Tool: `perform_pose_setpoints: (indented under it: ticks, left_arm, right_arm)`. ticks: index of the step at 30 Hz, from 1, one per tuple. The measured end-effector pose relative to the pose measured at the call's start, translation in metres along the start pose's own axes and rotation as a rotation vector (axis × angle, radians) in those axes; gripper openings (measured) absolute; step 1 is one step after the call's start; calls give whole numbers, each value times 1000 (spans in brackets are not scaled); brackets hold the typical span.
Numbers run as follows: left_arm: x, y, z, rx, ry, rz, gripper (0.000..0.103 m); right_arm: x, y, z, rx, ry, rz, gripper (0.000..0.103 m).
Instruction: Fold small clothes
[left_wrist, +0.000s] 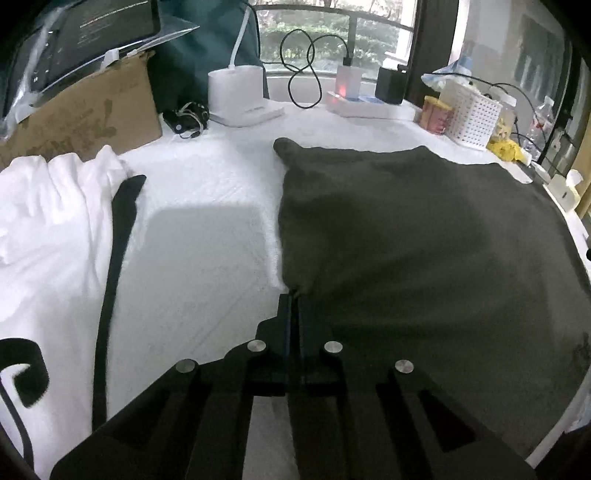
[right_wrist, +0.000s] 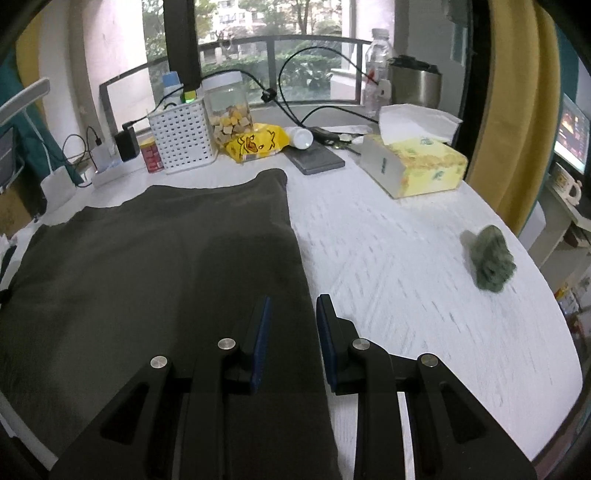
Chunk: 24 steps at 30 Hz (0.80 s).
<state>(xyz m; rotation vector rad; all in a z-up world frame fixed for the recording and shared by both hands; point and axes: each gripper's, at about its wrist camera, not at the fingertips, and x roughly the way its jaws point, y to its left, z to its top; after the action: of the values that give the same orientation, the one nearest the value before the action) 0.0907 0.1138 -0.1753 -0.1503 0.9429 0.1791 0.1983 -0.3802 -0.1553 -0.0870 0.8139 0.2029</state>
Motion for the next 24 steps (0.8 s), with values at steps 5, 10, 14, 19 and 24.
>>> perform_pose_setpoints:
  ticks: [5,10,14,19,24]
  left_arm:
    - [4,-4,21,-15,7,42,6]
    - [17,-8,44,-10,5,38,7]
    - [28,-10,54,-12,17,26,26]
    - [33,-14,59,-29,9,-3,56]
    - [29,-19,60,-16,3,-8,56]
  right_arm:
    - [23,1,7,-15,39,11,28]
    - [38,-1,15,-15,76,11,28]
    - [45,-3,19,-31,108,16,28]
    - [47,3,17,-54,87,0,29]
    - [48,3,19,-60,93,19,7]
